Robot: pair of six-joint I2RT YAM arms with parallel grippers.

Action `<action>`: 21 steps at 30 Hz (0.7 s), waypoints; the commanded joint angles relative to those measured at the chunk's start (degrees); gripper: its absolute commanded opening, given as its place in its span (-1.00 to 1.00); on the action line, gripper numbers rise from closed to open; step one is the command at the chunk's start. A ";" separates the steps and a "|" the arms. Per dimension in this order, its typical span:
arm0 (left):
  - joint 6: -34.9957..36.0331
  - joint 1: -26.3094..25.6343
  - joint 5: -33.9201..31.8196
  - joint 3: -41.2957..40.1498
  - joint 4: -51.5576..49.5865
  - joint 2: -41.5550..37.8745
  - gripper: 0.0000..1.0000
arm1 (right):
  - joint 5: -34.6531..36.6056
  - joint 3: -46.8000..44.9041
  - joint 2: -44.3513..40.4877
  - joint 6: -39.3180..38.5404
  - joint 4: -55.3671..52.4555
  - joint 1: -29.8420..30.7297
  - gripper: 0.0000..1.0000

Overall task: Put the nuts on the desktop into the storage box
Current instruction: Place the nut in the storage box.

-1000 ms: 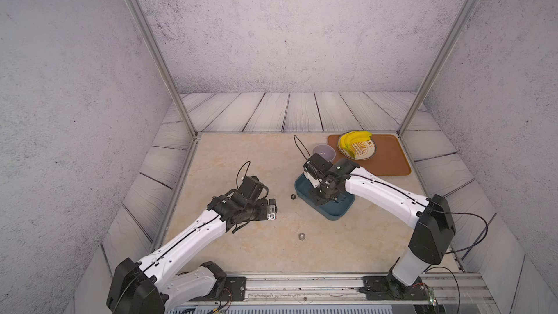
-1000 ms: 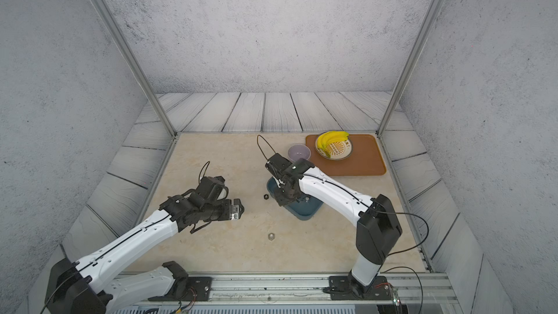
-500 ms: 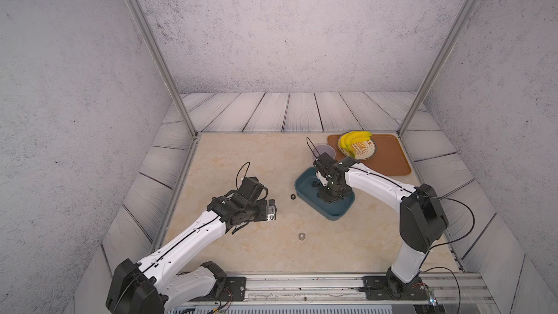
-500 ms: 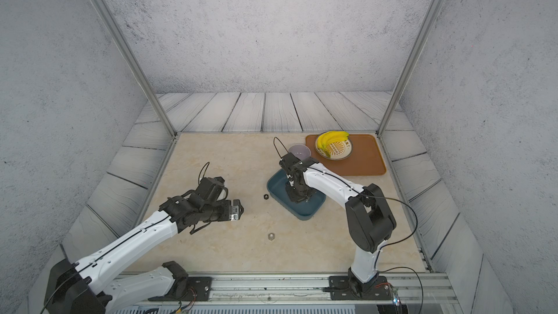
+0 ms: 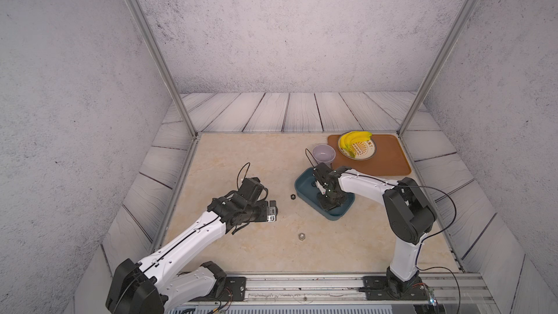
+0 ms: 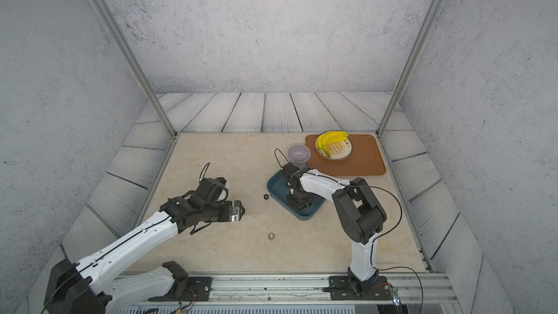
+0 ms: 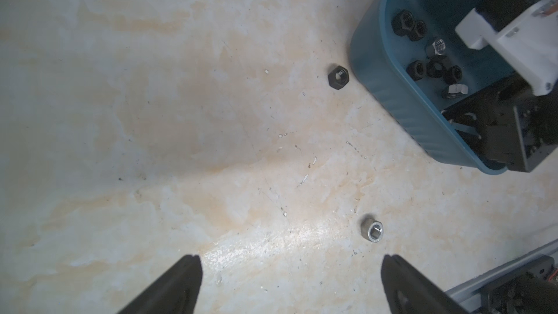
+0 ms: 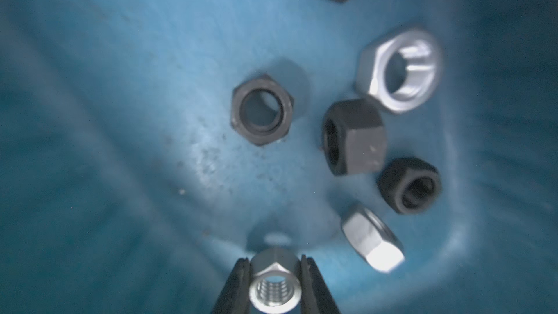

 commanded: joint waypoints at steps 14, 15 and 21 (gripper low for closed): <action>1.68 -0.68 10.45 -2.29 4.22 1.08 0.95 | 2.48 0.91 -7.94 -0.42 -0.07 -0.17 -0.04; 1.83 -1.49 10.11 -1.79 3.65 1.91 0.95 | 2.66 1.32 -9.02 -0.45 -0.67 -0.24 -0.03; 2.34 -7.55 6.54 1.40 0.90 6.45 0.94 | 2.61 2.39 -16.56 -0.52 -3.70 -0.23 -0.02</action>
